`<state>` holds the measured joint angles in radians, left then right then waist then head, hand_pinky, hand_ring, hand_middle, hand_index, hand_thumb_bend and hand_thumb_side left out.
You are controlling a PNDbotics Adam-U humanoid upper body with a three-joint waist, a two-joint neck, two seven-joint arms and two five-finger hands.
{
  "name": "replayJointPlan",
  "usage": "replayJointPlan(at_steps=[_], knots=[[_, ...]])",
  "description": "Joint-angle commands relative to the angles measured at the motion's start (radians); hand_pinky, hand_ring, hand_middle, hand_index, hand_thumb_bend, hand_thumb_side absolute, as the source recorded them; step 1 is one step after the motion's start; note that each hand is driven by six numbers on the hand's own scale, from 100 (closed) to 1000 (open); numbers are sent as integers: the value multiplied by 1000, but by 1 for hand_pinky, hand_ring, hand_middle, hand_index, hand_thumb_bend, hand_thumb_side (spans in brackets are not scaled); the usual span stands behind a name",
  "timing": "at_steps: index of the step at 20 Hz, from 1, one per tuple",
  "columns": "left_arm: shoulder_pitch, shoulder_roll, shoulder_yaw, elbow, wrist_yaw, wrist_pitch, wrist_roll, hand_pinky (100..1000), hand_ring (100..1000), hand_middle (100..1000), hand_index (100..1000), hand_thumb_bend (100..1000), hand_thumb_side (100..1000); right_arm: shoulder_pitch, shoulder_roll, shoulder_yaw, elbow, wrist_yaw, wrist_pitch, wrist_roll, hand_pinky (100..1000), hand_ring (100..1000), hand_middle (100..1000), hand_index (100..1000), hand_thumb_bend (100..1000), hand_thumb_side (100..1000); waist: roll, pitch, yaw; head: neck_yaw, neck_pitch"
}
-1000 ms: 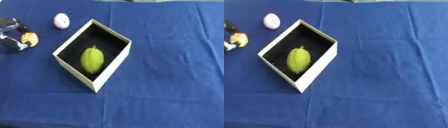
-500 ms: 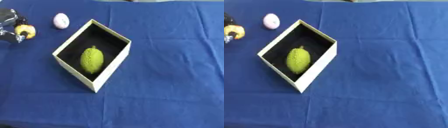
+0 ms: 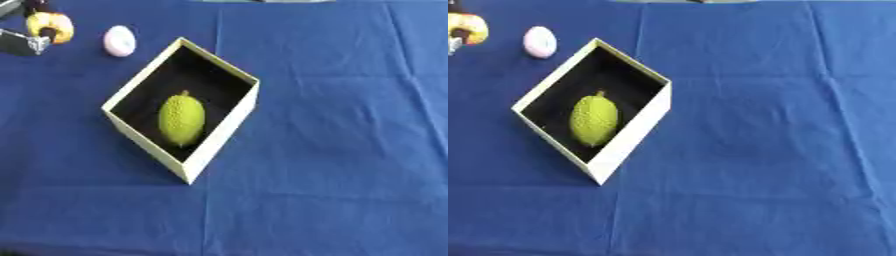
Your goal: Pick up objects on the table and place them in the box.
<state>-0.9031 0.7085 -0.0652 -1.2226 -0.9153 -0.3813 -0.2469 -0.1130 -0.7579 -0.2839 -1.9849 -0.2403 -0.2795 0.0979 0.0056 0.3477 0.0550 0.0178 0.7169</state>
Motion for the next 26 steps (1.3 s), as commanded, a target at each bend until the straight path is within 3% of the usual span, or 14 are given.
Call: replayJointPlan(at_steps=[1,6,11,18,19,22,26], knots=[[-33,1,-49,-96,51,-43,11,594,509,439,612,100,100,-9,-29,-13,-15,-10,-6,-2,904,858,420,741,100,519,-2,-27,0,-18,5],[-37,-67,-130,-209,127,-70,-35,598,509,442,616,100,134,-23,-31,-8,-15,-22,-9,-1,903,858,422,741,100,521,-5,-29,-2,-44,13],[-52,-110,-198,-198,210,-47,-116,597,513,449,624,100,142,-29,-30,-9,-15,-30,-5,1,903,858,423,741,100,523,-4,-30,-5,-48,24],[-61,-103,-197,-220,325,-11,-231,597,513,449,624,100,142,-31,-31,-9,-15,-33,-3,2,903,858,423,741,100,523,-3,-31,-5,-49,26],[-61,-104,-198,-228,337,-7,-245,593,515,452,625,100,100,-32,-29,-8,-15,-33,-2,3,905,858,420,739,100,523,-1,-30,-8,-51,22],[-50,-113,-250,-274,317,-29,-257,591,517,454,627,100,100,-36,-21,-3,-15,-35,11,14,905,858,420,739,100,523,3,-31,-10,-59,12],[-42,-130,-297,-252,255,-25,-255,594,527,463,636,100,100,-39,-18,-4,-15,-41,12,19,905,858,420,737,100,524,4,-33,-13,-55,4]])
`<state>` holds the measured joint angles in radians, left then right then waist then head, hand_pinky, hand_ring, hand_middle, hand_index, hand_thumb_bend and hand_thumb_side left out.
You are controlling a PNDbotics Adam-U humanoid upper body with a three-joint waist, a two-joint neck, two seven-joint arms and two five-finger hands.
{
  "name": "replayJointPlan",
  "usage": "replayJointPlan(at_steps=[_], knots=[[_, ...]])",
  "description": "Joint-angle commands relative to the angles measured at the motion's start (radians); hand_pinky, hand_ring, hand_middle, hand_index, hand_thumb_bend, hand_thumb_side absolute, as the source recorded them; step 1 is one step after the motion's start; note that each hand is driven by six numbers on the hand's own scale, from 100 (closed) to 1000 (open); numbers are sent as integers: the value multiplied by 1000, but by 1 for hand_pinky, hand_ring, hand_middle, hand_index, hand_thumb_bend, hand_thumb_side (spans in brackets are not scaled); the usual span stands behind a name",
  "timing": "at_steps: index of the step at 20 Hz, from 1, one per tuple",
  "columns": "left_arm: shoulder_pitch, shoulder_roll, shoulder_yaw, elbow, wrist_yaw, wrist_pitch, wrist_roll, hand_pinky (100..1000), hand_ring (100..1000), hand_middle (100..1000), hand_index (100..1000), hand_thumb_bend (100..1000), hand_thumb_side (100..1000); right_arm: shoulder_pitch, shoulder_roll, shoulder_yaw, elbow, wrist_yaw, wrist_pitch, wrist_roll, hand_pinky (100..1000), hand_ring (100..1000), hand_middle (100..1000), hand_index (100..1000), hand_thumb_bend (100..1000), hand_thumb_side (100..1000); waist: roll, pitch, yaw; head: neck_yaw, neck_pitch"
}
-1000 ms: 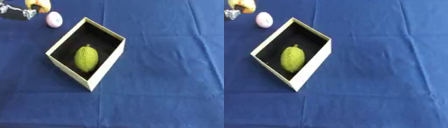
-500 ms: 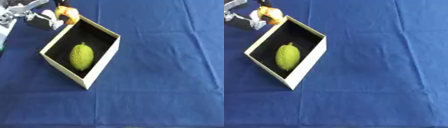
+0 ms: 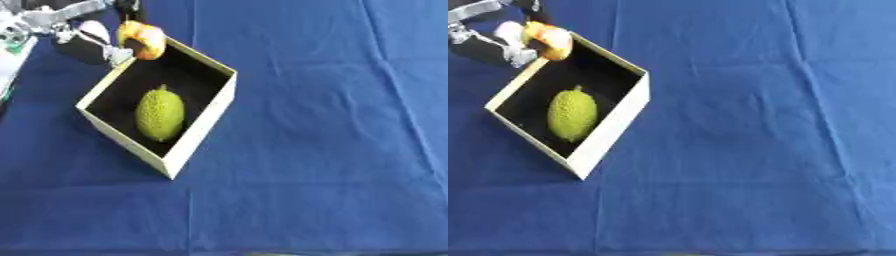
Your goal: Pick up objects on the table and place them in the box.
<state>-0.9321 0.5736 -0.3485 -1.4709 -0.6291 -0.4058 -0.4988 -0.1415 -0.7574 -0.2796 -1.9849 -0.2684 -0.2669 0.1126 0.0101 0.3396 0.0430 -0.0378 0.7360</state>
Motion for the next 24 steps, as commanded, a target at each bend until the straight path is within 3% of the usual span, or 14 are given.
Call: replayJointPlan(at_steps=[1,6,7,10,11,13,14,16,17,19,21,24], knots=[[-10,1,-19,6,-49,-2,-2,597,530,467,640,100,100,-10,-18,-9,-15,-13,0,5,905,858,420,737,100,524,-1,-25,-2,1,-16],[1,-4,-32,33,-117,-17,-5,627,568,502,683,100,100,-9,-14,-12,-15,-14,4,4,905,858,419,737,100,524,1,-23,-4,1,-17],[3,-2,-32,35,-128,-19,-9,678,640,570,760,123,125,-9,-14,-12,-15,-13,5,5,905,858,419,737,100,524,2,-23,-4,1,-17],[8,4,-24,27,-161,-23,-27,777,782,718,863,232,350,-7,-13,-13,-15,-12,6,6,906,858,418,736,100,524,2,-23,-3,1,-17],[9,5,-19,23,-166,-24,-30,810,823,762,892,297,485,-6,-12,-13,-15,-12,7,6,906,858,418,736,100,524,2,-23,-3,1,-17],[13,8,-11,16,-167,-27,-34,845,862,799,916,386,617,-6,-11,-13,-15,-11,8,7,906,858,418,736,100,524,2,-23,-3,1,-18],[14,10,-6,10,-167,-29,-33,847,865,800,917,415,638,-6,-11,-13,-15,-11,8,7,906,858,418,735,100,524,1,-23,-2,0,-19],[17,13,2,1,-169,-34,-30,845,864,798,916,420,642,-5,-11,-13,-15,-10,8,7,906,858,418,735,100,524,1,-23,-2,0,-19],[17,14,5,-3,-168,-35,-29,821,841,775,897,309,535,-5,-10,-13,-15,-10,8,7,906,858,418,735,100,523,0,-23,-2,0,-19],[11,11,39,-23,-149,-16,-8,799,812,746,878,178,447,0,-9,-16,-15,-8,7,6,906,858,417,735,100,523,-2,-24,4,-4,-16],[7,9,88,-49,-119,13,21,790,792,730,869,102,437,3,-8,-17,-15,-6,8,5,906,859,417,735,100,523,-3,-24,7,-5,-14],[-1,12,167,-67,-70,62,70,783,773,708,857,100,440,5,-7,-18,-15,-3,9,3,906,859,417,735,100,523,-3,-23,9,0,-13]])
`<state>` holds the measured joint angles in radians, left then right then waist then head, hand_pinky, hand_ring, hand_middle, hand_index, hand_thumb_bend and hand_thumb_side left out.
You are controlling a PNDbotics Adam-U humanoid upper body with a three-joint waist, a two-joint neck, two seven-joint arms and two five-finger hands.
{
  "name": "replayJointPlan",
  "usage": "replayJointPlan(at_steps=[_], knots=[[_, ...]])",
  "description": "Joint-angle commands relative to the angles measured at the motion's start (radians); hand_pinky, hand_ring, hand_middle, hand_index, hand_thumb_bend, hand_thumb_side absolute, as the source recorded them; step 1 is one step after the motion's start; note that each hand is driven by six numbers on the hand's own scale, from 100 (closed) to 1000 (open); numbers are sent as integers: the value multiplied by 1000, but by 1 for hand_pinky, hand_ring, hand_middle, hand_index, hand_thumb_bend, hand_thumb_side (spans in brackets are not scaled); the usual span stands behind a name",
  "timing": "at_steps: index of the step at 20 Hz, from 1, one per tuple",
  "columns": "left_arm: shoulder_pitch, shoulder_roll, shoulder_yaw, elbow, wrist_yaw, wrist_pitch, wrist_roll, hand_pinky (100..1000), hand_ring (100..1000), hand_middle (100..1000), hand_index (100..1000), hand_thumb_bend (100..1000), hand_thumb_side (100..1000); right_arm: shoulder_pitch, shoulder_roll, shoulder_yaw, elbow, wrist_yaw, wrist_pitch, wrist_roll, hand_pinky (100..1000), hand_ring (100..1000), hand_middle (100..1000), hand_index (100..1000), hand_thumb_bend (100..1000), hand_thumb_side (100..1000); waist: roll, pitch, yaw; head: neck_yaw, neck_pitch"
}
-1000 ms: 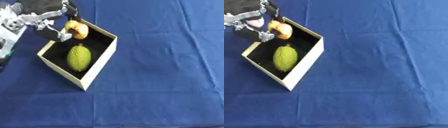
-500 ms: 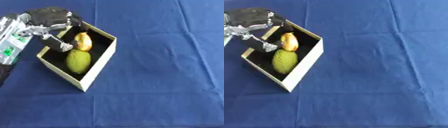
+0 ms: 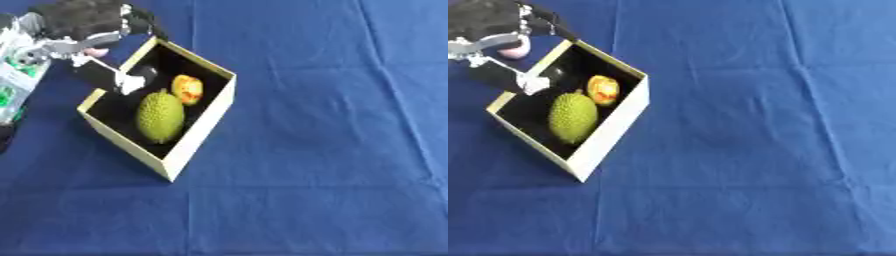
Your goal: Pick up objects on the table and place them in the box.
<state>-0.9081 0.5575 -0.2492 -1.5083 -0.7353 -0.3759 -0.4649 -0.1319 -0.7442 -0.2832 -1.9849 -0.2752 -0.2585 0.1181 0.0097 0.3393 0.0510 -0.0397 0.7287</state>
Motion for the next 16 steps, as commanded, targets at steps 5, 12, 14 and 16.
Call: replayJointPlan(at_steps=[5,12,14,16], knots=[[-31,52,108,-32,116,108,75,783,772,708,858,100,444,-4,-21,-15,-15,5,1,-2,906,859,417,734,100,523,-1,-22,0,7,-7],[-34,78,146,-17,139,167,46,804,806,739,885,103,444,-2,-15,-18,-15,7,0,-4,906,858,416,734,100,522,-8,-17,4,16,-17],[-47,67,193,30,110,197,19,818,823,756,895,136,436,-7,-16,-16,-15,6,-6,-2,906,858,415,734,100,521,-8,-12,-4,30,-23],[-65,50,217,81,79,229,-12,846,853,785,909,185,444,-10,-16,-15,-15,6,-8,-1,906,857,415,734,100,521,-7,-7,-12,44,-32]])
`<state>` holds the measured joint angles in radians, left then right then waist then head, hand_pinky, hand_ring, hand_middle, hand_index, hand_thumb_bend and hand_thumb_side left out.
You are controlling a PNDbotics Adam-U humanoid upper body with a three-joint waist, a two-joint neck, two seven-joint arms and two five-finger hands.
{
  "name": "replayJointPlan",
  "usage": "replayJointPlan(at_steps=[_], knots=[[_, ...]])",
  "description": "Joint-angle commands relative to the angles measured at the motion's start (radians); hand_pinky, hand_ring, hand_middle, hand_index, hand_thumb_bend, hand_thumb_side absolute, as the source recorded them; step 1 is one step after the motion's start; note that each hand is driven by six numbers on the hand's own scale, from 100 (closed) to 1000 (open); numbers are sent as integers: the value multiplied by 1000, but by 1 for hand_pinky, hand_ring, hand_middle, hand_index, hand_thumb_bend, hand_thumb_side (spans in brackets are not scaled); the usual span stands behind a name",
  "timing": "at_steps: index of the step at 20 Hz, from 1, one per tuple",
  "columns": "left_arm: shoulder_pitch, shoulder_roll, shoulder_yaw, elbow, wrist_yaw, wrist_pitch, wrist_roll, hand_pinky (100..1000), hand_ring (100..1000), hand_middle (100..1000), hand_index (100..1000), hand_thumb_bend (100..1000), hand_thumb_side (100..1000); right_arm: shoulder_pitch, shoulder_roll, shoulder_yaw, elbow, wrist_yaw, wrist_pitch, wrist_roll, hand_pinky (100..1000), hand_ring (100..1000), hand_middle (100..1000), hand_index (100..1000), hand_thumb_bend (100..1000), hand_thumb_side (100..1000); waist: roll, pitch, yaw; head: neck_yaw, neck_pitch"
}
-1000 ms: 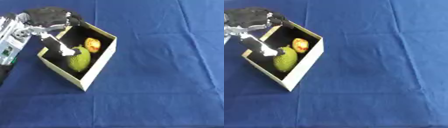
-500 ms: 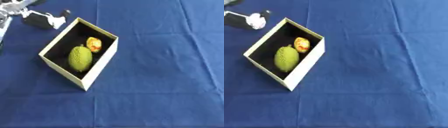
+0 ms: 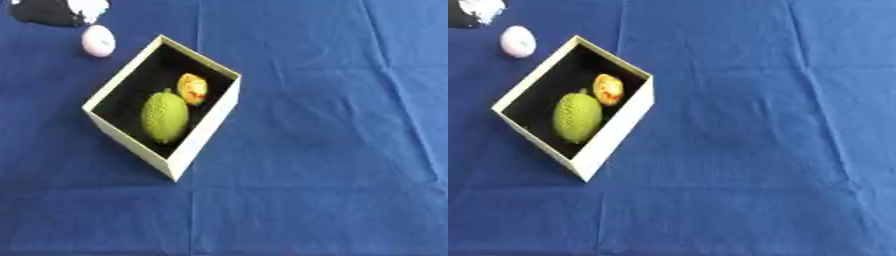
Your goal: Pick up objects on the table and place them in the box.
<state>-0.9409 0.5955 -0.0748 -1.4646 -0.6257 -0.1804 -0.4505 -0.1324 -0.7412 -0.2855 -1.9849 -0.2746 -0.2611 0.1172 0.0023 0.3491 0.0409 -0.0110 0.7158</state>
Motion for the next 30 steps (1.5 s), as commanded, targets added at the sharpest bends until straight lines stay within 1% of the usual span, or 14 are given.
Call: replayJointPlan(at_steps=[1,2,3,4,8,11,12,16,19,23,26,30], knots=[[-44,3,45,64,-47,49,-42,849,857,788,911,198,444,-11,-18,-13,-15,6,-5,0,906,857,414,733,100,520,1,-14,-5,20,-25],[-57,-4,43,90,-63,65,-57,861,872,801,914,249,441,-12,-17,-12,-15,6,-4,1,907,857,414,733,100,520,1,-11,-7,25,-32],[-69,-10,39,116,-79,76,-66,865,876,804,915,267,442,-13,-17,-12,-15,7,-3,3,907,857,414,733,100,520,2,-9,-9,29,-39],[-79,-16,36,142,-95,78,-70,873,888,813,916,315,454,-14,-16,-12,-15,8,-2,4,907,857,414,733,100,520,2,-6,-10,32,-46],[-112,-31,43,249,-161,62,-57,884,904,827,919,357,420,-21,-16,-9,-15,9,-4,9,908,857,413,733,100,518,2,3,-17,36,-69],[-131,-47,59,331,-211,47,-42,885,904,827,919,367,443,-24,-15,-9,-15,10,-4,10,908,857,413,733,100,518,2,8,-20,38,-71],[-136,-52,64,358,-228,38,-37,885,907,828,919,393,464,-24,-15,-9,-15,10,-3,10,908,858,412,733,100,512,2,9,-21,38,-72],[-149,-62,76,464,-293,1,-21,886,912,831,918,428,473,-25,-13,-8,-15,13,0,12,909,858,411,733,100,517,2,15,-23,37,-73],[-159,-65,83,541,-341,-19,4,885,915,833,921,443,475,-26,-11,-7,-15,14,1,14,909,858,411,733,100,517,2,17,-24,36,-71],[-166,-66,101,612,-403,-21,47,883,915,833,920,422,452,-25,-7,-7,-15,16,4,18,910,858,410,733,100,516,2,19,-24,35,-69],[-168,-68,115,651,-442,-18,65,877,911,826,917,397,435,-23,-4,-7,-15,18,6,20,911,859,410,733,100,516,3,21,-24,35,-69],[-166,-66,123,672,-462,-16,77,872,907,825,917,367,422,-23,-1,-6,-15,20,7,23,912,859,409,732,100,516,3,22,-23,33,-68]])
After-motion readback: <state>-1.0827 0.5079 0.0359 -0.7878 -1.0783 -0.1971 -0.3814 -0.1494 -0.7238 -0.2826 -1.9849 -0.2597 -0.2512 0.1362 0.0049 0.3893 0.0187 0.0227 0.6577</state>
